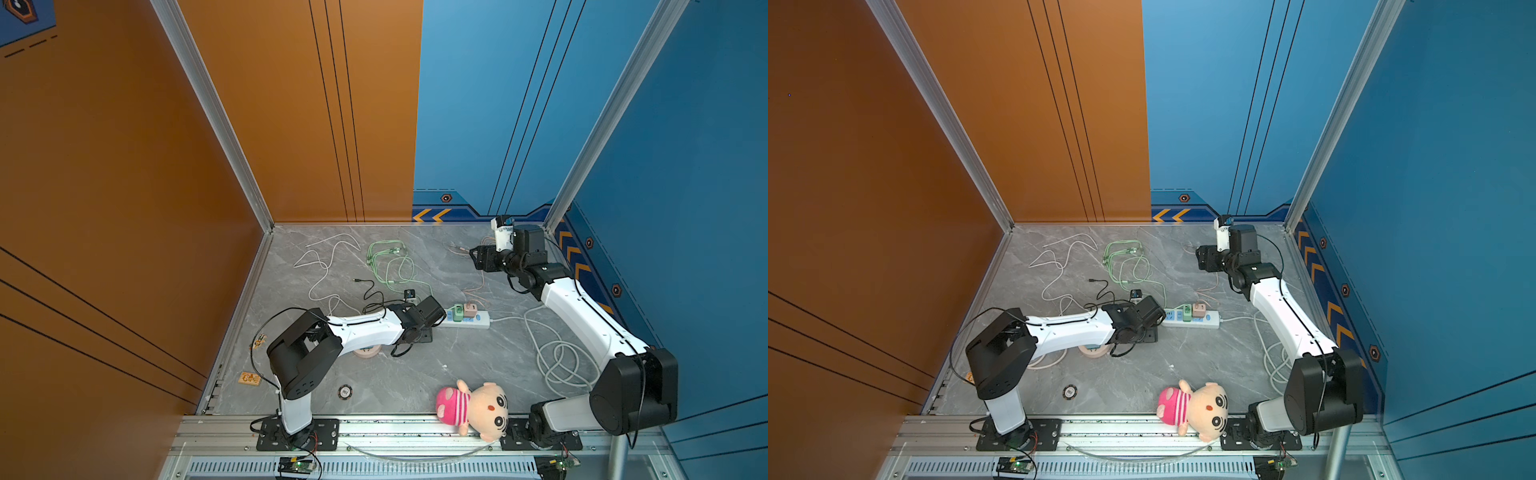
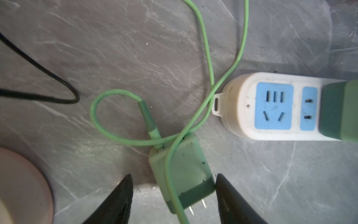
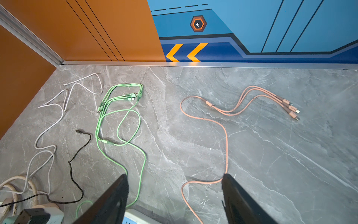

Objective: Insert plugs into power strip
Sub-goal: Pick up the plug from the center of the table.

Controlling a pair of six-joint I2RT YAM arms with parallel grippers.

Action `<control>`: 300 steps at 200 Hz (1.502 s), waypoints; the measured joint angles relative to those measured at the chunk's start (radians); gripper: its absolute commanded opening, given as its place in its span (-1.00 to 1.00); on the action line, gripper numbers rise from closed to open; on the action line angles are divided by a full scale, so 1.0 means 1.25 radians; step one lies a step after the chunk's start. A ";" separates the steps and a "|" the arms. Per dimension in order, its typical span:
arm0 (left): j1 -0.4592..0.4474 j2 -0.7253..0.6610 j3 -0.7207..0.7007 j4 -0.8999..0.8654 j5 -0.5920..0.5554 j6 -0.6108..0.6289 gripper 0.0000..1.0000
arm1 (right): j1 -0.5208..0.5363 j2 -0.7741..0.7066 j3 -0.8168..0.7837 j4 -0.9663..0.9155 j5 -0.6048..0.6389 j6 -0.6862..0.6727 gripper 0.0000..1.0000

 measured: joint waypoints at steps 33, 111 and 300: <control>0.000 0.032 0.020 0.003 0.001 0.000 0.32 | -0.001 0.000 0.000 0.000 0.000 0.000 0.55; 0.027 0.032 0.010 0.012 0.024 -0.009 -0.42 | -0.002 0.000 0.000 -0.001 -0.001 0.000 0.55; 0.110 -0.238 0.002 -0.074 -0.004 0.344 -0.57 | -0.006 0.042 0.075 -0.024 -0.135 0.019 0.42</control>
